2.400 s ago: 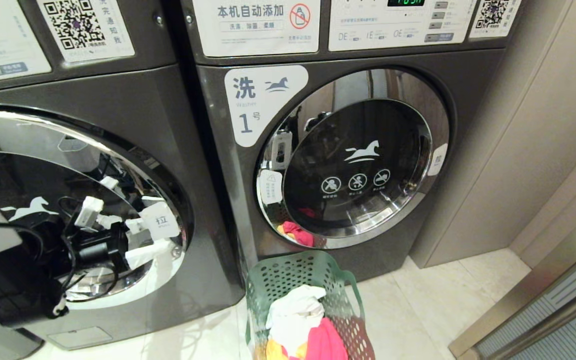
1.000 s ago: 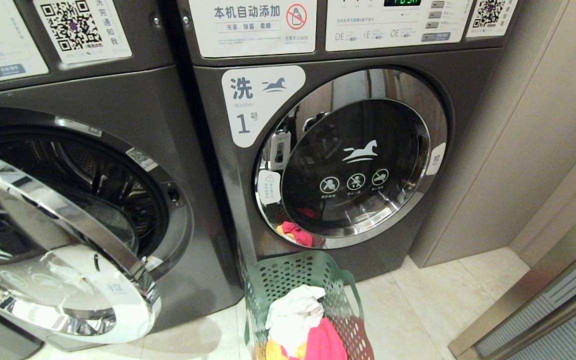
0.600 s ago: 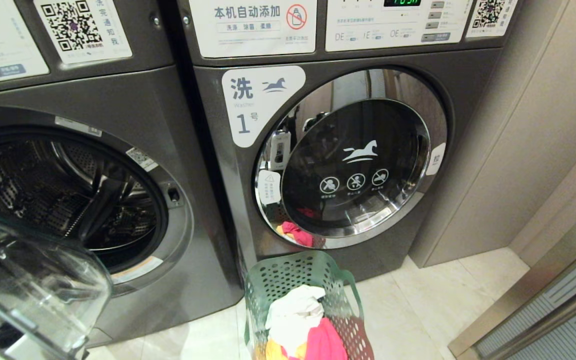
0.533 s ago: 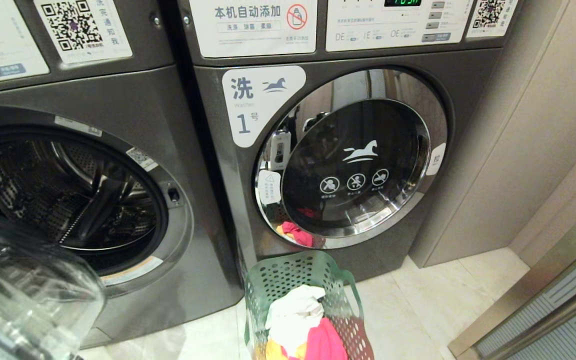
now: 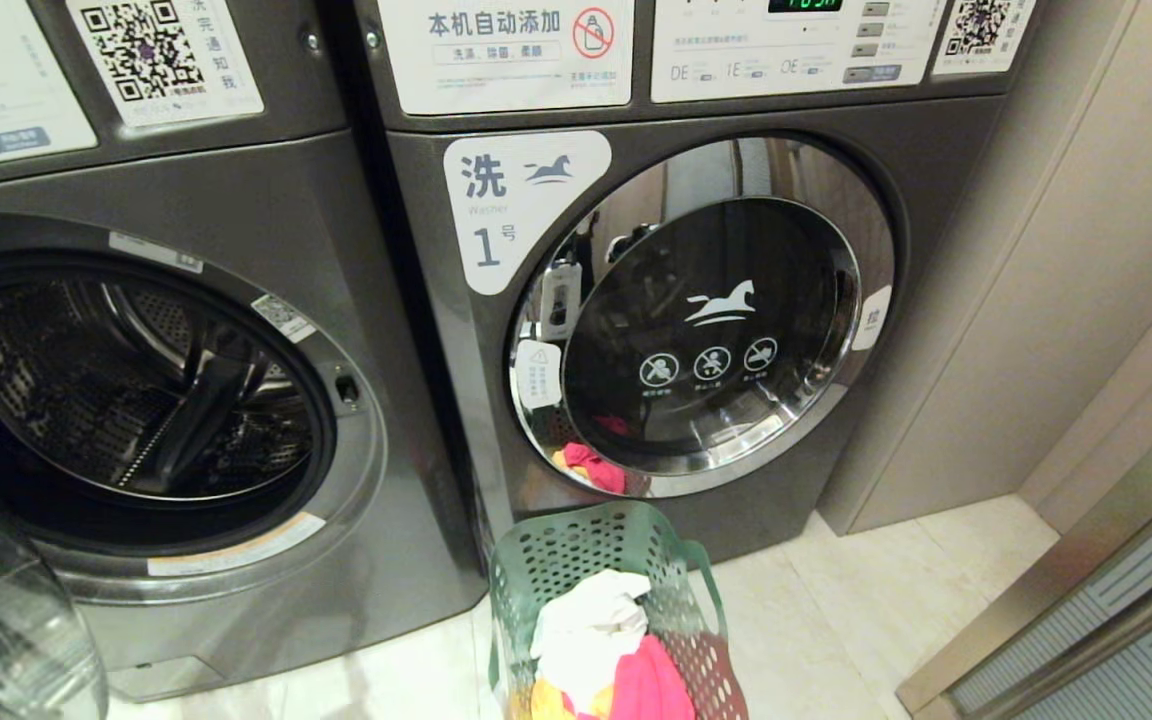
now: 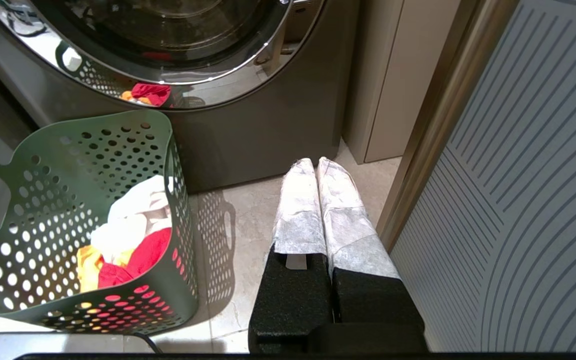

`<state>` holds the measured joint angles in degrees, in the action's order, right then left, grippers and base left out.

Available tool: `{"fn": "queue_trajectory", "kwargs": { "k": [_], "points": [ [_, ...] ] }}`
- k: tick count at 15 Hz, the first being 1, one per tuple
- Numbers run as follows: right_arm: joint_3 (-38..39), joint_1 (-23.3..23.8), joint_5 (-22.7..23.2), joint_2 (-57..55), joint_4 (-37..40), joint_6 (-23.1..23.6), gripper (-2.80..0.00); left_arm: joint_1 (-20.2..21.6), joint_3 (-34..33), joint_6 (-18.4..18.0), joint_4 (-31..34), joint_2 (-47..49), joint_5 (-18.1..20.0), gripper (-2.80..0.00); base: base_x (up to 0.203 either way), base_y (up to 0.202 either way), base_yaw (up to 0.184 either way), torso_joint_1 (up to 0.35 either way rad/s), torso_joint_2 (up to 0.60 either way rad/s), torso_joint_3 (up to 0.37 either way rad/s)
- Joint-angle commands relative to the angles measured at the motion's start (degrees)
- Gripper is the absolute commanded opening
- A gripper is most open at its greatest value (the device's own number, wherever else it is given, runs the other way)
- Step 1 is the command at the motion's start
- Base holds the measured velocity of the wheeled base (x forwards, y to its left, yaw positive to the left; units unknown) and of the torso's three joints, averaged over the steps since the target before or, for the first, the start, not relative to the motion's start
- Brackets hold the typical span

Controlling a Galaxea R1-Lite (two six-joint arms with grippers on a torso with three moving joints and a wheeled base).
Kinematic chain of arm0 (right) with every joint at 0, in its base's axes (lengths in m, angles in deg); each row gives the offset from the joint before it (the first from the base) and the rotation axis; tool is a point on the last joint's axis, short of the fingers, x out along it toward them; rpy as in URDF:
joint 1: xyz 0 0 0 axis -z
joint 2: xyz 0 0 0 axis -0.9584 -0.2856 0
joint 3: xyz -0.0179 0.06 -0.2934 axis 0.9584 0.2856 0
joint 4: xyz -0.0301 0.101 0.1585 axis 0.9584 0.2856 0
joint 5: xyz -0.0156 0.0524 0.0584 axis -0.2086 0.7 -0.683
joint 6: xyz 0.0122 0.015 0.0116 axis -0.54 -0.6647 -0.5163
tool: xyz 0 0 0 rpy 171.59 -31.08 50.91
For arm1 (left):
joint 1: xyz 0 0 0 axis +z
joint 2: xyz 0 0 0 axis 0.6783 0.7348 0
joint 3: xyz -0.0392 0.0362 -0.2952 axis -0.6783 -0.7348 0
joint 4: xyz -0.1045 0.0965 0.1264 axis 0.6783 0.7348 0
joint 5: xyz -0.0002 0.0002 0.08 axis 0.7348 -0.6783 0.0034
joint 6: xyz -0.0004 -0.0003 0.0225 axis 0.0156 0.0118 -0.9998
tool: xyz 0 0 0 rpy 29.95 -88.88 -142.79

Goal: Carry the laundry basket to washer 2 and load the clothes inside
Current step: Open the lid of the washing machine

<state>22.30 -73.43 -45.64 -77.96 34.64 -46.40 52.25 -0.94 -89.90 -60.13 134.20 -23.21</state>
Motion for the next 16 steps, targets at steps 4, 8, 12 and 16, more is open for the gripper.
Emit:
{"fn": "queue_trajectory", "kwargs": {
  "k": [4,8,12,16],
  "points": [
    [0.44,-0.06,0.01,-0.09,0.03,0.00,-2.80,9.40,-2.70,0.77,-0.53,9.65,-24.96,0.00,0.000,0.000,0.000,0.000,0.00,0.000],
    [0.44,-0.06,0.01,-0.09,0.09,0.00,-2.80,21.77,-1.33,4.46,-1.17,14.91,-32.61,0.00,0.000,0.000,0.000,0.000,0.00,0.000],
    [0.44,-0.06,0.01,-0.09,0.03,0.00,-2.80,41.85,0.27,8.26,-1.30,22.06,-25.06,0.00,0.000,0.000,0.000,0.000,0.00,0.000],
    [0.44,-0.01,0.01,-0.09,0.03,0.00,-2.80,52.08,3.18,8.93,-1.33,28.47,-21.00,-2.80,0.000,0.000,0.000,0.000,0.00,0.000]
  ]
}}
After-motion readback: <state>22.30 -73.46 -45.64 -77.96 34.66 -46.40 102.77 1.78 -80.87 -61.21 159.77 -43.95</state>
